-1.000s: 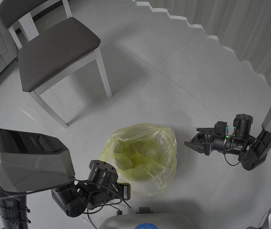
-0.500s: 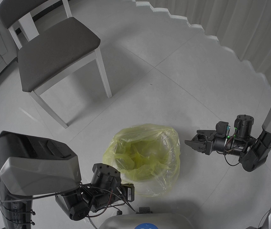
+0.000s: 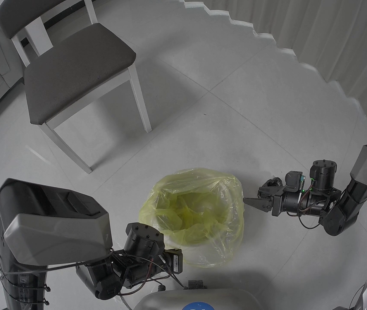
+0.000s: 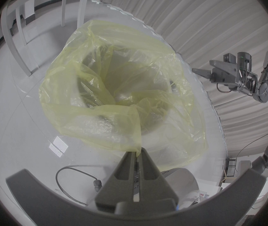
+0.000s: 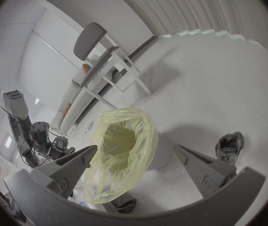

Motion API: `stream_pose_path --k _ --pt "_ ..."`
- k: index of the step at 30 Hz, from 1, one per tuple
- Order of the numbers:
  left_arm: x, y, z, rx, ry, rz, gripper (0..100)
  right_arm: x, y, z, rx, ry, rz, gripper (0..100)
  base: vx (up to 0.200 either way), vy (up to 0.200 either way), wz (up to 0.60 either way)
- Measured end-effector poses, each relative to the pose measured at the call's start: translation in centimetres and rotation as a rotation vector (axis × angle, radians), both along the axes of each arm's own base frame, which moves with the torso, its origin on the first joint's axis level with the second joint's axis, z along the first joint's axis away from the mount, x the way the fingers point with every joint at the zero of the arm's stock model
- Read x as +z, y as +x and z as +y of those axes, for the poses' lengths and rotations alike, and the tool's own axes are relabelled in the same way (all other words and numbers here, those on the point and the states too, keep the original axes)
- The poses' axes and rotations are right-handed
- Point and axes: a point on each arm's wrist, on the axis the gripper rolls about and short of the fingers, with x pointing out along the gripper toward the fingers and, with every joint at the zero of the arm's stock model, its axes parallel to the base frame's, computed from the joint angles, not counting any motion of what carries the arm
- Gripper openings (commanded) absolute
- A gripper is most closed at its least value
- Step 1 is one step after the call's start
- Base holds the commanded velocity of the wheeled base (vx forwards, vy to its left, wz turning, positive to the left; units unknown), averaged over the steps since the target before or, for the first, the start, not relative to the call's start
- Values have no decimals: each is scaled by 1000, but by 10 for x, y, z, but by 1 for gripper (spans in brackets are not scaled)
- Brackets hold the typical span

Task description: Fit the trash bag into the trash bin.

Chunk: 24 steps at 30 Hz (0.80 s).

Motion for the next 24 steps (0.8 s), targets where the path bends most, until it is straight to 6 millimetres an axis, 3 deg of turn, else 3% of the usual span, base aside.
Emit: stream_pose_path --k 18,19,24 --pt "1 0 0 -1 -12 -13 0 -43 15 23 57 -24 65 100 0 0 0" --pt "1 0 0 -2 -12 -13 0 -44 15 23 58 -26 65 0 0 0 0" --pt "0 0 0 0 -10 -11 0 -50 16 24 60 -30 71 0 0 0 0"
